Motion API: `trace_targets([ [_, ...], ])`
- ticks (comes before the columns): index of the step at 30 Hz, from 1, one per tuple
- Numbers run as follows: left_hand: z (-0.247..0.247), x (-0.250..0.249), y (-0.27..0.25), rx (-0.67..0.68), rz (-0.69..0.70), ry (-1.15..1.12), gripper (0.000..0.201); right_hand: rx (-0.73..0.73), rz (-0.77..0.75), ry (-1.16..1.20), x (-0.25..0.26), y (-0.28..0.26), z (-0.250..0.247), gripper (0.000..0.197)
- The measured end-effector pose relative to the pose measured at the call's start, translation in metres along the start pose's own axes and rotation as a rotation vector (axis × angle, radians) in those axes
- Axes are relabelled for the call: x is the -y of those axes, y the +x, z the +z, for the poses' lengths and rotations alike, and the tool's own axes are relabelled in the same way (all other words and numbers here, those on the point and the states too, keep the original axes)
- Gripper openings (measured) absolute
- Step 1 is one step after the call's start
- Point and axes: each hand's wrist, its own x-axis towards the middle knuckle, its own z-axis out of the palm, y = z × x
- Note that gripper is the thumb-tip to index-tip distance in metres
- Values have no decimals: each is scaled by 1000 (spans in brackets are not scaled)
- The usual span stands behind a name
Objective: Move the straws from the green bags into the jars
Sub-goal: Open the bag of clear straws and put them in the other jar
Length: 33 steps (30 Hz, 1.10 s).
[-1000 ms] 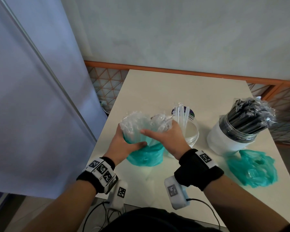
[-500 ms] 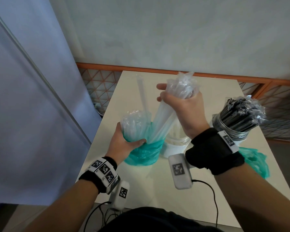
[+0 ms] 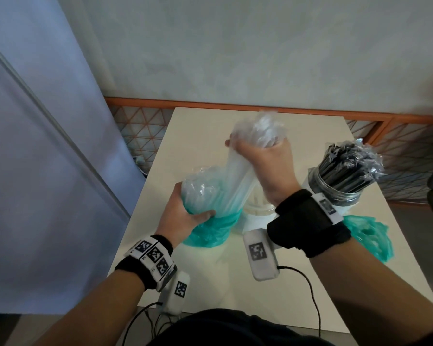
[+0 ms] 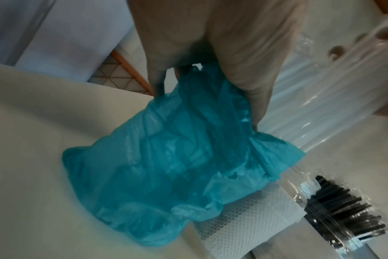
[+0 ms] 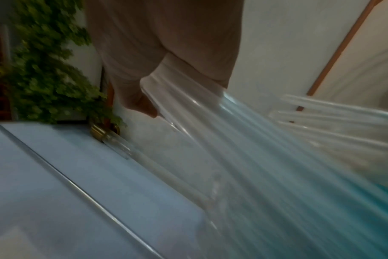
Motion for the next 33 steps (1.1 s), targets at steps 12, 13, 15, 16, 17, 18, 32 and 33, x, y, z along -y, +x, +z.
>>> trace_targets([
  [12,-6,0,-1,-69,-67,-96,78,-125,-163,-54,42,40,-50,55],
  [13,-6,0,-1,-68,-70,-101,79,-108,-134,-82,31,40,-52,56],
  [15,-6,0,-2,-67,-74,-105,78,-69,-54,-146,7,37,-55,54],
  [16,-6,0,-2,-68,-78,-99,78,-58,-11,-183,-5,34,-57,52],
  [17,-6,-1,-3,-71,-83,-94,79,-49,30,-214,-16,31,-59,48],
  [18,-6,0,-2,-75,-89,-92,79,-53,73,-242,-28,27,-61,43],
  [32,-15,4,-1,-61,-91,-96,85,-235,-29,-515,-82,14,-73,32],
  [33,-17,6,-2,-58,-92,-92,86,-191,4,-613,-84,15,-72,28],
])
